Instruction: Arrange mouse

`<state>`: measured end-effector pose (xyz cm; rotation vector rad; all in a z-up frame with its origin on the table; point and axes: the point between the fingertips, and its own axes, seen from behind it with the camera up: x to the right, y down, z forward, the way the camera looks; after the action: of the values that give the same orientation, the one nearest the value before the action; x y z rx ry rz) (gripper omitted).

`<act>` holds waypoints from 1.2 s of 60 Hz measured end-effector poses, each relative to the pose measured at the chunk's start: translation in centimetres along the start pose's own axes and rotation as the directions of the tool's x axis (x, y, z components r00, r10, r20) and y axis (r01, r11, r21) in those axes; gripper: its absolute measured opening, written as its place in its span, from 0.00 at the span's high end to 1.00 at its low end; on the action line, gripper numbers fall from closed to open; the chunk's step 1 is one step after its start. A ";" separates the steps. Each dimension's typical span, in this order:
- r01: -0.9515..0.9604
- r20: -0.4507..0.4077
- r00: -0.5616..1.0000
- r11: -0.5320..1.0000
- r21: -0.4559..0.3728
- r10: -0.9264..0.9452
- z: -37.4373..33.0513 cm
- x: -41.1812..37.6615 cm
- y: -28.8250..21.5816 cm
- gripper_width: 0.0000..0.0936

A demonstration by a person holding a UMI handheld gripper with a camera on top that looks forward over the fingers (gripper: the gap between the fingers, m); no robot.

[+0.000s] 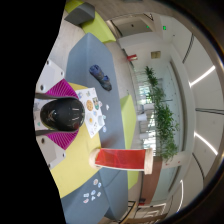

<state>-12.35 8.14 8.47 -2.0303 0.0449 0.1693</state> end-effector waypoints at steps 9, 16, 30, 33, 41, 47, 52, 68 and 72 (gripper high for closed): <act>0.079 -0.012 0.997 0.987 -0.137 -0.081 2.0 -1.6 7.4 0.56; 0.120 -0.005 0.992 0.976 -0.180 -0.123 2.4 -1.6 10.0 0.55; 0.172 0.007 0.984 0.952 -0.253 -0.176 1.3 -1.3 9.4 0.09; 0.178 0.034 0.984 0.952 -0.249 -0.175 0.3 -1.7 8.9 0.10; 0.215 0.090 0.976 0.957 -0.196 -0.200 -5.5 -2.7 6.8 0.10; 0.243 0.083 0.969 0.955 -0.170 -0.232 -10.3 -2.3 5.9 0.10; 0.250 0.096 0.967 0.958 -0.142 -0.237 -13.9 -2.4 5.7 0.10; 0.273 0.139 0.957 0.954 -0.128 -0.255 -22.1 -1.7 7.1 0.11; 0.282 0.132 0.955 0.951 -0.127 -0.266 -23.0 -0.5 7.5 0.11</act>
<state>-11.36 -15.80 12.02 -2.1434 -0.3294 0.1133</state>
